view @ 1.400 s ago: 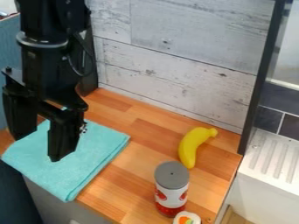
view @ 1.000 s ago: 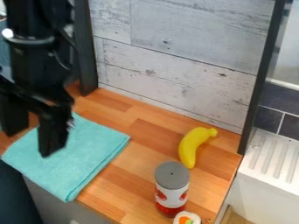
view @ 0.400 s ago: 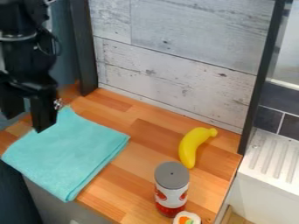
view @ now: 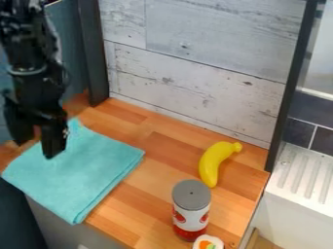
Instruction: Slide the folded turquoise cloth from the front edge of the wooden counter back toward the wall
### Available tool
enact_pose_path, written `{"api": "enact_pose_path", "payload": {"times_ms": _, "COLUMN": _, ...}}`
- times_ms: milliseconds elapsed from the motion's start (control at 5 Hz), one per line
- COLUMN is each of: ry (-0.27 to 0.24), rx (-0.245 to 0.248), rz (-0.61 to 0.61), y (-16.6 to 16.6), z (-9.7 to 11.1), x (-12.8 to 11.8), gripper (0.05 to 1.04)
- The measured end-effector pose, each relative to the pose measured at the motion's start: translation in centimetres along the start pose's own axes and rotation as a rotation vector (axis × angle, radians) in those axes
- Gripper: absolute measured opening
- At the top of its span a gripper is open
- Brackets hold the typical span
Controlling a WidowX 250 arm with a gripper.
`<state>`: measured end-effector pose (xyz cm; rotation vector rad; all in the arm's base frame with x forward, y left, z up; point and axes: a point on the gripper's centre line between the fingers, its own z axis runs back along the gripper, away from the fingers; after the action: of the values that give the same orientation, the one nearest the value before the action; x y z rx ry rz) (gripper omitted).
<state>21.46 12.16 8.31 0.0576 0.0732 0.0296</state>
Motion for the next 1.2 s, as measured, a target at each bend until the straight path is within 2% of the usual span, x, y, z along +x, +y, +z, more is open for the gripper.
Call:
{"api": "enact_pose_path", "payload": {"times_ms": 400, "ry": 0.023, "rx": 0.028, "rz": -0.04, "y": 0.9, "z": -4.0, "x": 1.5, "gripper": 0.998}}
{"api": "enact_pose_path", "payload": {"times_ms": 600, "ry": 0.064, "rx": 0.036, "rz": -0.091, "y": 1.3, "z": -6.2, "x": 2.0, "gripper": 0.998}}
{"api": "enact_pose_path", "payload": {"times_ms": 800, "ry": 0.068, "rx": 0.043, "rz": -0.115, "y": 1.2, "z": -6.9, "x": 3.3, "gripper": 0.999}}
{"api": "enact_pose_path", "payload": {"times_ms": 1000, "ry": 0.049, "rx": 0.045, "rz": -0.127, "y": 1.1, "z": -7.0, "x": 5.2, "gripper": 1.0}}
{"api": "enact_pose_path", "payload": {"times_ms": 1200, "ry": -0.016, "rx": 0.054, "rz": -0.122, "y": 1.1, "z": -6.6, "x": 9.5, "gripper": 1.0}}
